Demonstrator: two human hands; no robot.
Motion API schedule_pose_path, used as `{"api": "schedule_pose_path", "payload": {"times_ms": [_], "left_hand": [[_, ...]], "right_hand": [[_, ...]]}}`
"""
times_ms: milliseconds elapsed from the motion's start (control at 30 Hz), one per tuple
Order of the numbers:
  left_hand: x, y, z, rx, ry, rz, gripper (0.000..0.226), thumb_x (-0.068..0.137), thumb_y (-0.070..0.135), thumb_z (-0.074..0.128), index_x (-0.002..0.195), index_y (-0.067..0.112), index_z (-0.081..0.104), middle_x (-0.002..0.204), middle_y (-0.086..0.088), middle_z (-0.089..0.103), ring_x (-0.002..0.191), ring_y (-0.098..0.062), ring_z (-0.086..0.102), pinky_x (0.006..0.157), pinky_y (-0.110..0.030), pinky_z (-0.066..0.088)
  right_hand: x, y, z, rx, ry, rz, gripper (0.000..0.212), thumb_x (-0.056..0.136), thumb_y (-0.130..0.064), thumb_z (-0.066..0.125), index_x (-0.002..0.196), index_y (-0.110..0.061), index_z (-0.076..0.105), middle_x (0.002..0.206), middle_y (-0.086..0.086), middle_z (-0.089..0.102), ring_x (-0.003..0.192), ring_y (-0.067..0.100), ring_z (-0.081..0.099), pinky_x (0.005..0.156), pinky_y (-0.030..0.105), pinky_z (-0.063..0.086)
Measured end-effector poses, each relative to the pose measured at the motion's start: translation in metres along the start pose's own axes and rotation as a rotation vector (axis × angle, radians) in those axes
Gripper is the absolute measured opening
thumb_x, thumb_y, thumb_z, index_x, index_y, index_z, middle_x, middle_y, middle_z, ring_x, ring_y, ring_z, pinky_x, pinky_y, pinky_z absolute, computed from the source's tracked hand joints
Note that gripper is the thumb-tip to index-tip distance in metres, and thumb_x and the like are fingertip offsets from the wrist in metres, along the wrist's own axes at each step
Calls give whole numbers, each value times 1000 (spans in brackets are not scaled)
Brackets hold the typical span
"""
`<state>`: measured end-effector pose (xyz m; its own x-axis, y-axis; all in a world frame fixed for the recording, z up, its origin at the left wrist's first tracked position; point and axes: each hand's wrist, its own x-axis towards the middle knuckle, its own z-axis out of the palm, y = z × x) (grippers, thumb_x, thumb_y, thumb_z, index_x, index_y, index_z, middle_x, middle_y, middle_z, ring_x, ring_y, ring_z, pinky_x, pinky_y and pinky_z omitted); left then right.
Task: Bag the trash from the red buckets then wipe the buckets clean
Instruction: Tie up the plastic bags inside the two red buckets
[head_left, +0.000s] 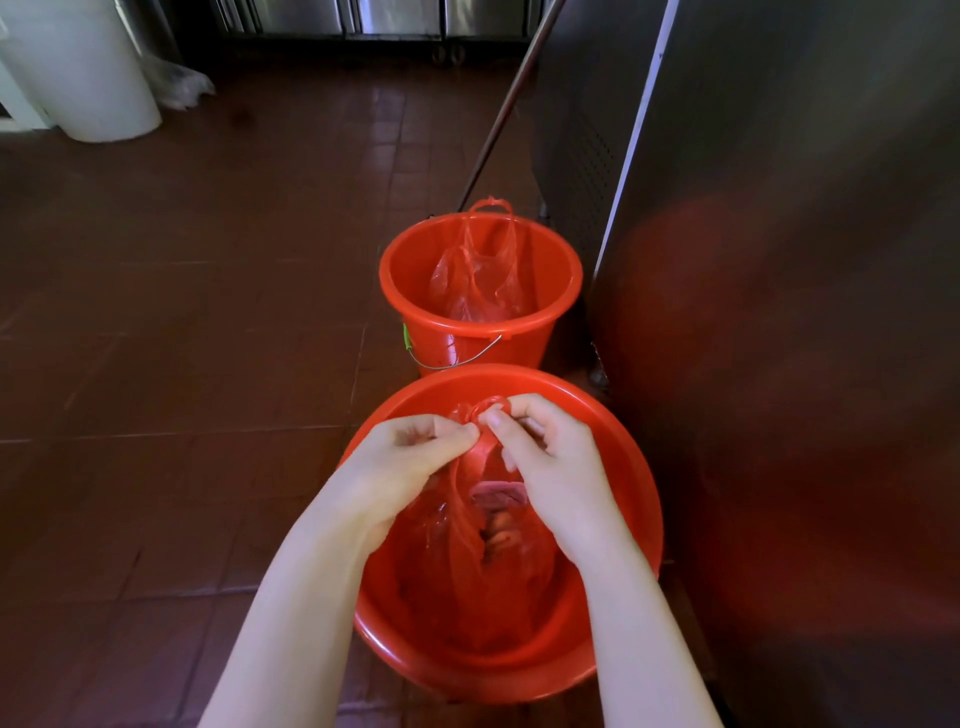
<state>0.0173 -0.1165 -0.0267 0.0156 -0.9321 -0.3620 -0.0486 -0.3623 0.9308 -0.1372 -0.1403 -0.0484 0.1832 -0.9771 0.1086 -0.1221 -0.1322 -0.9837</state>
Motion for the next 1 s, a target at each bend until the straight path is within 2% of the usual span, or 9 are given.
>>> {"api": "schedule_pose_path", "payload": {"times_ms": [167, 233, 333, 467, 567, 667, 767, 867, 1000], "left_hand": [[-2, 3, -6, 3, -41, -22, 31, 60, 38, 80, 80, 15, 76, 89, -5, 74, 87, -22, 67, 101, -47, 49], [-3, 4, -8, 44, -91, 4, 25, 60, 40, 80, 72, 19, 73, 84, -2, 72, 85, -20, 66, 100, -44, 49], [-3, 1, -8, 103, -165, 89, 25, 67, 38, 79, 70, 15, 68, 77, -1, 67, 78, -14, 62, 88, -36, 49], [-2, -3, -5, 153, -207, 157, 22, 75, 20, 81, 74, 6, 64, 77, -1, 67, 77, -8, 64, 76, -20, 50], [-1, -4, -1, 253, -161, 167, 23, 76, 22, 82, 77, 6, 65, 84, -8, 72, 80, -13, 68, 79, -26, 55], [2, -6, 0, 378, 8, 240, 23, 75, 23, 82, 68, 17, 61, 64, 6, 65, 59, -3, 59, 60, -16, 47], [6, -11, 1, 405, 197, 320, 28, 82, 20, 76, 67, 23, 52, 56, 15, 54, 49, 0, 44, 51, -13, 36], [9, -13, 1, 355, 259, 338, 28, 88, 12, 69, 68, 24, 52, 58, 17, 54, 52, 0, 46, 54, -15, 36], [5, -6, 2, 314, 122, 325, 32, 86, -4, 64, 82, 27, 71, 86, 16, 71, 83, 0, 64, 75, -14, 47]], "right_hand": [[2, 4, -2, 26, 47, 38, 11, 91, -22, 63, 88, -30, 70, 76, -7, 69, 61, 3, 59, 61, 17, 48], [3, 5, 0, 19, 72, 64, 14, 91, -19, 61, 88, -28, 71, 80, -9, 71, 63, 4, 61, 65, 22, 50], [5, 7, 4, -49, 114, 90, 15, 89, -18, 59, 88, -27, 71, 85, -13, 72, 80, 4, 66, 79, 29, 52], [8, 13, 5, -83, 199, 124, 15, 92, -22, 59, 82, -25, 69, 70, -10, 68, 65, 6, 59, 67, 33, 50], [10, 15, 1, -60, 219, 147, 16, 91, -22, 61, 78, -24, 69, 64, -12, 65, 60, 5, 56, 64, 31, 47], [11, 15, 1, 15, 264, 146, 17, 91, -16, 61, 81, -23, 72, 74, -10, 71, 70, 5, 64, 73, 29, 51], [12, 13, 1, 203, 225, 163, 22, 91, -9, 55, 82, -19, 72, 78, 3, 71, 69, 21, 67, 71, 35, 53], [12, 12, -2, 247, 179, 150, 20, 88, -11, 56, 79, -21, 71, 76, -1, 70, 60, 15, 60, 63, 27, 49], [13, 16, -4, 209, 163, 147, 20, 88, -11, 57, 84, -22, 73, 86, -2, 72, 86, 17, 66, 88, 41, 50]]}}
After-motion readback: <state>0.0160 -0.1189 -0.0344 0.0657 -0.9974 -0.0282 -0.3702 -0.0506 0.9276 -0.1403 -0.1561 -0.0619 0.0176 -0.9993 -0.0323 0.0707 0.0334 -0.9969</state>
